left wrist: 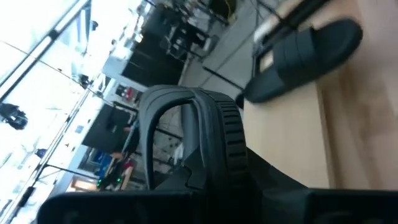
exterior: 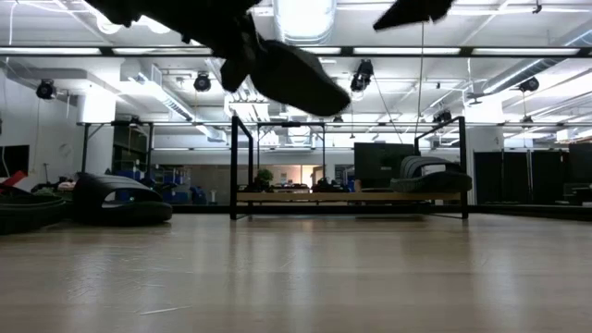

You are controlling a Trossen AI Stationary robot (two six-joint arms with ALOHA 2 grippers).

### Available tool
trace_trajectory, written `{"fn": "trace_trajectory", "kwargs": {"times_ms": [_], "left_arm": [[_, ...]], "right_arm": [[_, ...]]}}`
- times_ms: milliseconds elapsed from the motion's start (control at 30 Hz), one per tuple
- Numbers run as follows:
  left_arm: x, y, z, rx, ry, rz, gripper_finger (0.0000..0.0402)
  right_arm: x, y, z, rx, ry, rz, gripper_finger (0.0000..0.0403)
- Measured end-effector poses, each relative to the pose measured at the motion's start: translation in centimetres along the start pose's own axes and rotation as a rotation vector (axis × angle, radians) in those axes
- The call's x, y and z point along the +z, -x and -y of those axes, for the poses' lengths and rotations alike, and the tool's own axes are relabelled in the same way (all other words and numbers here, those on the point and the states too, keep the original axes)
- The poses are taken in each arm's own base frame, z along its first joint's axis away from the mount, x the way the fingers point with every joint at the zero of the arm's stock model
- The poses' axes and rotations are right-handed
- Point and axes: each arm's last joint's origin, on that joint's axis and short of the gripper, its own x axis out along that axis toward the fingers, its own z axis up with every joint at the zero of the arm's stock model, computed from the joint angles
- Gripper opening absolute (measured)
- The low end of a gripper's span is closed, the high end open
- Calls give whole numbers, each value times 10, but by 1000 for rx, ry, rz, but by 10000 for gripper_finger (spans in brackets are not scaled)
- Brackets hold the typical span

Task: Pick and place slides into the shelf
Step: Put the black slipper on the shelf

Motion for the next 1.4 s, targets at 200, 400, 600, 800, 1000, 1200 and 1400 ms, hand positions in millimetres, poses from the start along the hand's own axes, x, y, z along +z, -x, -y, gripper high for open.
{"fn": "trace_trajectory", "kwargs": {"times_ms": [200, 400, 600, 800, 1000, 1200, 1400], "left_arm": [[14, -13, 4, 2, -82, 10, 17], [27, -31, 17, -16, -204, 4, 17], [37, -41, 20, 4, -271, -20, 17], [44, -38, 14, 26, -243, 28, 17], [56, -31, 13, 14, -288, 180, 17], [58, -30, 11, 31, -267, 221, 17], [60, -29, 10, 27, -304, 275, 17]], "right_arm": [[11, 3, 8, 80, 21, 43, 154], [19, 2, 12, 124, 78, -37, 156], [19, 9, 27, 149, 7, -80, 155], [7, 15, 58, 309, -178, 30, 155], [-12, 12, 77, 401, -249, 113, 155], [-16, 12, 87, 471, -282, 169, 155], [-18, 5, 86, 491, -275, 149, 155]]}}
